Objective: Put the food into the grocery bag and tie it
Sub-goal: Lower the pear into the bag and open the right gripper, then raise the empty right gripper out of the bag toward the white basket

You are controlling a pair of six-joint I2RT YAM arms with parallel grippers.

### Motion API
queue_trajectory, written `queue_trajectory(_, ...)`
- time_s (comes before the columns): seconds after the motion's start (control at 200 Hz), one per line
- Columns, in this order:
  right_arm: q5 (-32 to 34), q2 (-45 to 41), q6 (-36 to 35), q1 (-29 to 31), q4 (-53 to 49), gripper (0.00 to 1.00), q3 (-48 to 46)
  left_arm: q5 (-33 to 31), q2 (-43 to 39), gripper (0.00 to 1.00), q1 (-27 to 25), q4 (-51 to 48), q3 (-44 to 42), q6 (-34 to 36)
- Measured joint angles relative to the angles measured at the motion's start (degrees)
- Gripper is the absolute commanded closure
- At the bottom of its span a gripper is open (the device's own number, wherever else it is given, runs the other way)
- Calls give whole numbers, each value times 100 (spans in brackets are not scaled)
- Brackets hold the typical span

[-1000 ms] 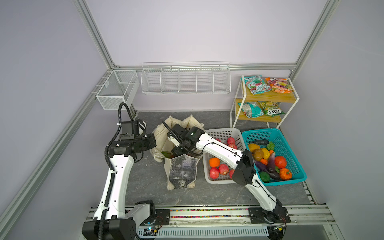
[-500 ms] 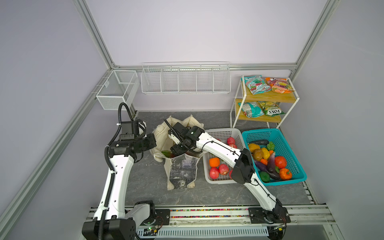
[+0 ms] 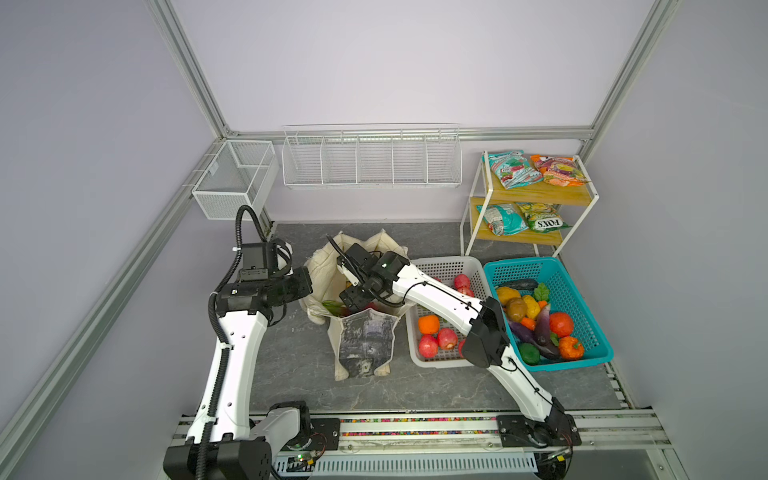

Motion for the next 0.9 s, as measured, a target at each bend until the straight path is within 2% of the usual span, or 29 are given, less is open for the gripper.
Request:
queue_trajectory(0.475,393,-133,-44,136,76,12,378,-4,-105,100,0,-83,0,0)
queue_trajectory(0.9,931,-1687,-101,334,101,12,535,-37,-136,100,0,-140,0,2)
